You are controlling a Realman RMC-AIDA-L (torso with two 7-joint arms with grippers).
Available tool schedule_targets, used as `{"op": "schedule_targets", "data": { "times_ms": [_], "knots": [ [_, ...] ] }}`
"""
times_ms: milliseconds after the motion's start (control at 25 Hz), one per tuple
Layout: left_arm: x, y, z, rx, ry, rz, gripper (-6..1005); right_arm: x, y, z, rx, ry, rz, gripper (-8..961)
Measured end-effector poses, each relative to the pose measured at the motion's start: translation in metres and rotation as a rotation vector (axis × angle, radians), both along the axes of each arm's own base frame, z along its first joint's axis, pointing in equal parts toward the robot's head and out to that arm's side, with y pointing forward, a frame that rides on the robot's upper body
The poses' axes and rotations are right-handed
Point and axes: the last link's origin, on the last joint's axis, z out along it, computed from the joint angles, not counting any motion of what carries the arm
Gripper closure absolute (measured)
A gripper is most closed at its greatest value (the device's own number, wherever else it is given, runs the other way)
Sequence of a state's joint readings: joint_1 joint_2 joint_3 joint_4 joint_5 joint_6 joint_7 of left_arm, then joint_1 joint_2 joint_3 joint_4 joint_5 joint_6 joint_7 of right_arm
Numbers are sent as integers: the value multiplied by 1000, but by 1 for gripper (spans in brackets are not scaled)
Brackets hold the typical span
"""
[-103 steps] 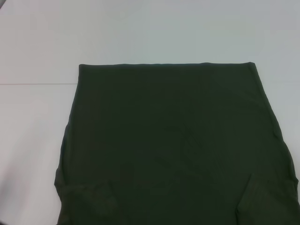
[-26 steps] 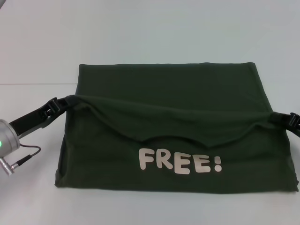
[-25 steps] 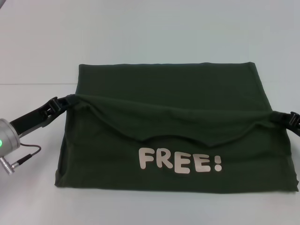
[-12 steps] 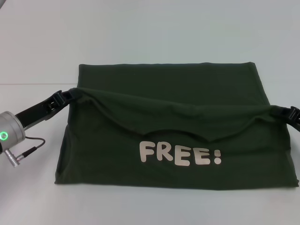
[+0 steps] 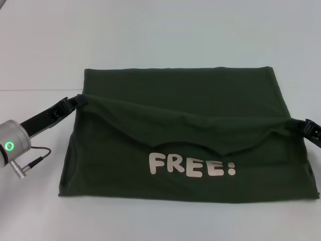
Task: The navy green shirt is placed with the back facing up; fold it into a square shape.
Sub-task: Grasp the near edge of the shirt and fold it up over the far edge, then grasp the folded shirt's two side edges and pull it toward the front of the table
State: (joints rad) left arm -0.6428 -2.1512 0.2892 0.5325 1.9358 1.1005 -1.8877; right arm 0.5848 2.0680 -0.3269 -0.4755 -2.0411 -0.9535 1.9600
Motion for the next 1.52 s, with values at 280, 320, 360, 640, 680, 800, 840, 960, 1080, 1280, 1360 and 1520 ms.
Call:
{"op": "schedule_targets", "data": {
  "times_ms": [280, 320, 360, 640, 680, 800, 840, 960, 1080, 1280, 1360, 1520],
  "knots": [
    [-4, 0, -6, 58, 3, 23, 871, -1, -1, -2, 17, -10, 21, 760],
    [-5, 0, -6, 62, 2, 24, 838, -1, -1, -2, 17, -10, 21, 759],
    [-5, -1, -5, 66, 1, 25, 806, 1, -3, -1, 22, -4, 17, 758],
    [-13, -10, 1, 88, -23, 20, 522, 11, -18, 4, 31, 32, 13, 295],
    [-15, -13, 3, 86, -26, 11, 486, 13, -21, 5, 29, 36, 15, 275],
    [-21, -22, 11, 55, -45, -11, 379, 22, -34, 9, 28, 55, 13, 215],
    [-22, -25, 13, 22, -43, -26, 344, 24, -39, 11, 26, 63, 16, 195],
    [-26, -38, 23, -188, -17, -78, 260, 32, -59, 18, 7, 94, 36, 134],
    [-27, -45, 27, -301, 17, -102, 176, 34, -68, 22, -5, 108, 54, 74],
    [-31, -53, 36, -486, 153, -118, 103, 38, -85, 27, -32, 123, 80, 28],
    [-30, -51, 38, -509, 193, -120, 91, 39, -88, 27, -37, 123, 83, 19],
    [-27, -43, 38, -523, 275, -142, 97, 40, -91, 26, -42, 114, 89, 19]
  ]
}}
